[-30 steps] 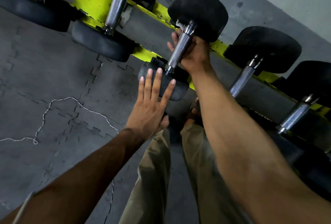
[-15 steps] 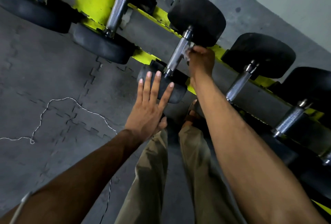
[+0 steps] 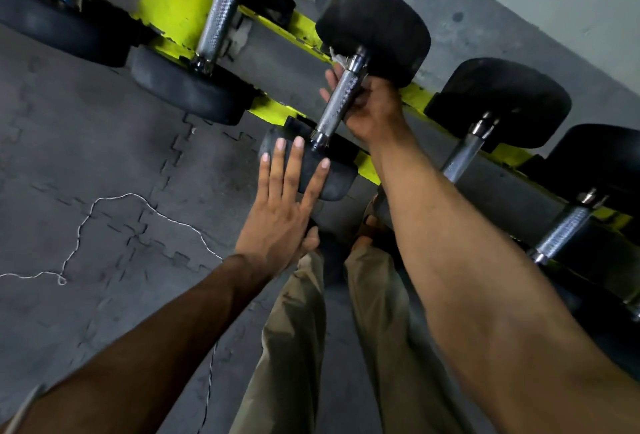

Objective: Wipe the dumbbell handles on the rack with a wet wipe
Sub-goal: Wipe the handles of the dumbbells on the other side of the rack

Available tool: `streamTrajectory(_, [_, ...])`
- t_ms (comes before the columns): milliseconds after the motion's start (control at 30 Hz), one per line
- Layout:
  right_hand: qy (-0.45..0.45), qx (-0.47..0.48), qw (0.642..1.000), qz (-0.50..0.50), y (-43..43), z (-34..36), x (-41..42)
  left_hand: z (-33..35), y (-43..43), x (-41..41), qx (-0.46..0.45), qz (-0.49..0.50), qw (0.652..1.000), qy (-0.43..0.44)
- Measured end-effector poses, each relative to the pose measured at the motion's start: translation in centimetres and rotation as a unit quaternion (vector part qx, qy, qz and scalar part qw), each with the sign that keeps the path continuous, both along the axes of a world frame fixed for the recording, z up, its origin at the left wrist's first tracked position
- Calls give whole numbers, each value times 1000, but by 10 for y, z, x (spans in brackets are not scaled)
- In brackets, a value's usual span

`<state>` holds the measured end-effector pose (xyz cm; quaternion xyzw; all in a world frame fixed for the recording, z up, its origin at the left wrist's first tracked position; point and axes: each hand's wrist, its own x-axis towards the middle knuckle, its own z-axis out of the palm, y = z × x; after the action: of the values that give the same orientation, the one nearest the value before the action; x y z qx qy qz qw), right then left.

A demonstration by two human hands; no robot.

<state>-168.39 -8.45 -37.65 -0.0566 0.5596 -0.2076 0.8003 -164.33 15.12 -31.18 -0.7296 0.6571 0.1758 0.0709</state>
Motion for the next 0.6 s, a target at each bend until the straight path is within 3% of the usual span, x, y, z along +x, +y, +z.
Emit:
streamTrajectory(67, [-44,26,998,-28,-5,-2,1,-1,-1,0,4,-1,1000,-2])
streamTrajectory(133, [-16,11,999,-45,-2,1,3,-3,-2,1,9,-1,1000,-4])
streamTrajectory(233, [150,-141,978,-19,17,0,2,-2,1,-2,7,0,1000,-5])
streamTrajectory(267, [247,-214,945,16,23,3,-2,-2,1,-2,7,-1,1000,-7])
streamTrajectory(333, [411,-368,826,118,34,7,-8,0,1,-1,8,1,1000,-5])
streamTrajectory(433, [436,-547,678,225,53,14,-19,0,0,-1,4,2,1000,-4])
streamTrajectory(600, [428,-688,473,346,39,10,-27,-4,-2,0,-7,6,1000,0])
